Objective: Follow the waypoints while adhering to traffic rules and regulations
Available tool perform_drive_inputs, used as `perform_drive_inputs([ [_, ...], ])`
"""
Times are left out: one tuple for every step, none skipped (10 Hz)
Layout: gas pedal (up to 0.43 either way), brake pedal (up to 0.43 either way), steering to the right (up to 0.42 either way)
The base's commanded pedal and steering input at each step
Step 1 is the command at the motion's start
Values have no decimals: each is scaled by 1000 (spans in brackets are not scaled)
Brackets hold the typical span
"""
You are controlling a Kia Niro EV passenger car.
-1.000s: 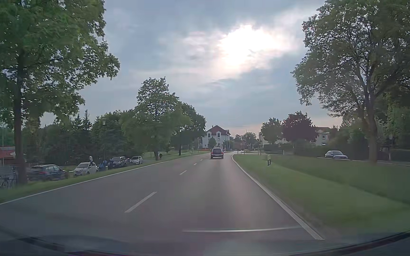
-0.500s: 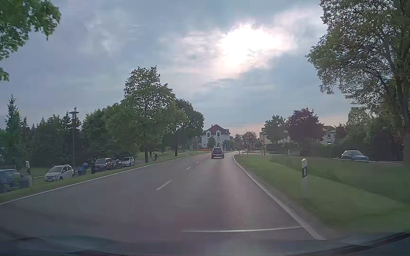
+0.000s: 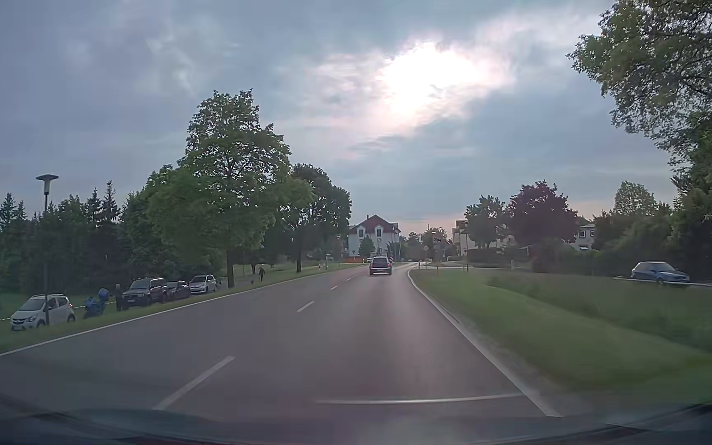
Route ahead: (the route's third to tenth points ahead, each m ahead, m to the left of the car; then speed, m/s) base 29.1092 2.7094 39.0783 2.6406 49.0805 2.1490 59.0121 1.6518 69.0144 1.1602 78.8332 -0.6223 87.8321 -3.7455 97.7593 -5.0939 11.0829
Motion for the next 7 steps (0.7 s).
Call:
perform_drive_inputs([
  [130,0,-1],
  [130,0,0],
  [130,0,0],
  [130,0,0],
  [130,0,0],
  [130,0,0],
  [130,0,0],
])
